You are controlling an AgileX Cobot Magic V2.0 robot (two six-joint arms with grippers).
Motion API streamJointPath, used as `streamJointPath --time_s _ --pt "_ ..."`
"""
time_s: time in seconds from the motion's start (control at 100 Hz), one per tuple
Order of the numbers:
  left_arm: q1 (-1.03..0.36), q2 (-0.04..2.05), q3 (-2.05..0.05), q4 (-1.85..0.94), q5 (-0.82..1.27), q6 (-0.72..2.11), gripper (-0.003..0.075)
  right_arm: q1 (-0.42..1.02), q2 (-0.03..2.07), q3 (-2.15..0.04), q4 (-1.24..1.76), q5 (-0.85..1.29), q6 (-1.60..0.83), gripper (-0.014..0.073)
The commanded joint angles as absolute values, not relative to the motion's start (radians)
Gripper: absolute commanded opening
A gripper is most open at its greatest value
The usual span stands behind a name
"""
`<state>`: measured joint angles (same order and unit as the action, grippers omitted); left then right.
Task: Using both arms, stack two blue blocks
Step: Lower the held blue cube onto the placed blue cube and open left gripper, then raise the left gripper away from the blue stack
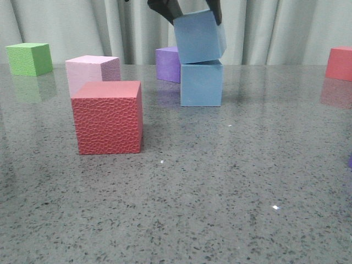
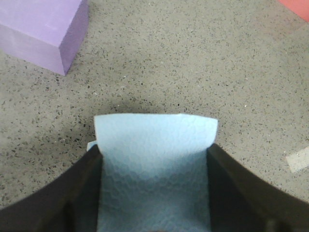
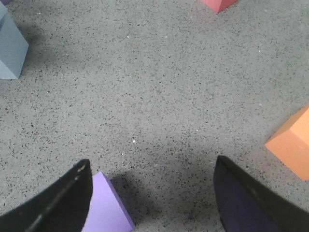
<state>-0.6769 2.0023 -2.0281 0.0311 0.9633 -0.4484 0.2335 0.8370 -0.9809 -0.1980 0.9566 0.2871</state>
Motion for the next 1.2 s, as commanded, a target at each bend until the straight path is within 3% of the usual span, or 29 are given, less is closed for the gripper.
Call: streamJointPath --time_s 0.0,0.34,0.46,0.81,1.19 --pt "-0.685 1.944 -2.059 0.026 0.916 -0.457 0.0326 0.228 0.829 -1.005 -0.214 0.898 0.282 0.0529" --pt "-0.685 1.944 -2.059 0.024 0.908 -0.457 0.0578 0.228 0.829 -1.005 -0.214 0.898 0.282 0.0529" --pt "-0.685 1.944 -2.059 0.024 0.908 -0.457 0.0635 0.228 0.829 -1.005 -0.214 0.898 0.282 0.0529" --pt "-0.685 1.942 -2.066 0.022 0.918 -0.457 0.0645 0.228 0.829 -1.005 -0.214 0.898 0.282 0.0529" --pt "-0.676 1.942 -2.221 0.107 1.061 -0.412 0.0645 0.228 0.829 -1.005 -0.214 0.902 0.282 0.0529"
